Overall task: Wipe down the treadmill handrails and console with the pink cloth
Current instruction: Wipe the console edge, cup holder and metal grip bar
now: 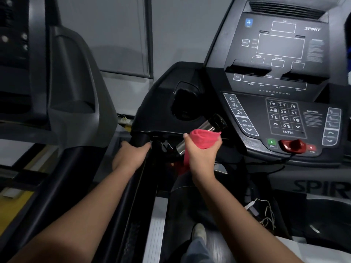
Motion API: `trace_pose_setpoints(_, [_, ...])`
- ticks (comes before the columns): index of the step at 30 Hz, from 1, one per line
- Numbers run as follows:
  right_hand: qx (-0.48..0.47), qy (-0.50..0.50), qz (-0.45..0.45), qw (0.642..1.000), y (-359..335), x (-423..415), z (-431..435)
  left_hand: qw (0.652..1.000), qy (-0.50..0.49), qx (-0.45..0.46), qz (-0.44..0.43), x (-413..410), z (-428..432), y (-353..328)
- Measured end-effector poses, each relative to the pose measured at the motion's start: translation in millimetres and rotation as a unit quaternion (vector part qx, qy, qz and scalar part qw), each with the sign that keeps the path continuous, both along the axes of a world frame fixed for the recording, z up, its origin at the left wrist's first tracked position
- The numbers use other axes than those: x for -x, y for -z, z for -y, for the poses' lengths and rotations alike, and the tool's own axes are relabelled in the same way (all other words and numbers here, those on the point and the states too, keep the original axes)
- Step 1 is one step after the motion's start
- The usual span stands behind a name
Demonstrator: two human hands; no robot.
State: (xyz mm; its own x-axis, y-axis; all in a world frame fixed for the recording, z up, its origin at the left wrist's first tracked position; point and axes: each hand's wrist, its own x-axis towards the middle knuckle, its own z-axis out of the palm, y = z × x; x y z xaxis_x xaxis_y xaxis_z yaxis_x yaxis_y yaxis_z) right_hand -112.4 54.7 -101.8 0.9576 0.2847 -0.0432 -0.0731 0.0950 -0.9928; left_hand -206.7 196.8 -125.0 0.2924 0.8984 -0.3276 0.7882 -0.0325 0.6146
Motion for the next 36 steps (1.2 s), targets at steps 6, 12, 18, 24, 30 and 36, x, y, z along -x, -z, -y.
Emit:
trace_pose_setpoints(6, [0.04,0.122,0.171,0.977,-30.4,-11.6,-2.0,1.0,0.001,0.008,0.006,2.0,0.3,-0.2])
trace_pose_setpoints(12, [0.372,0.095,0.546,0.745,-49.6,-47.1,12.9,1.0,0.0,0.007,-0.004,0.9,-0.5,-1.0])
trace_pose_setpoints(18, [0.587,-0.095,0.609,0.525,-89.3,-45.8,-0.9,1.0,-0.001,0.004,-0.001,0.3,1.3,0.1])
trace_pose_setpoints(24, [0.549,-0.143,0.696,0.44,-50.8,-18.7,-19.7,1.0,0.0,0.006,0.019,2.0,1.2,0.5])
trace_pose_setpoints(30, [0.314,-0.144,0.839,0.42,-9.8,-31.6,11.3,1.0,-0.007,0.01,0.028,4.6,1.0,2.8])
trace_pose_setpoints(36, [0.54,-0.108,0.706,0.445,-54.6,-23.5,-24.4,0.999,-0.005,0.016,0.028,4.5,-0.6,2.2])
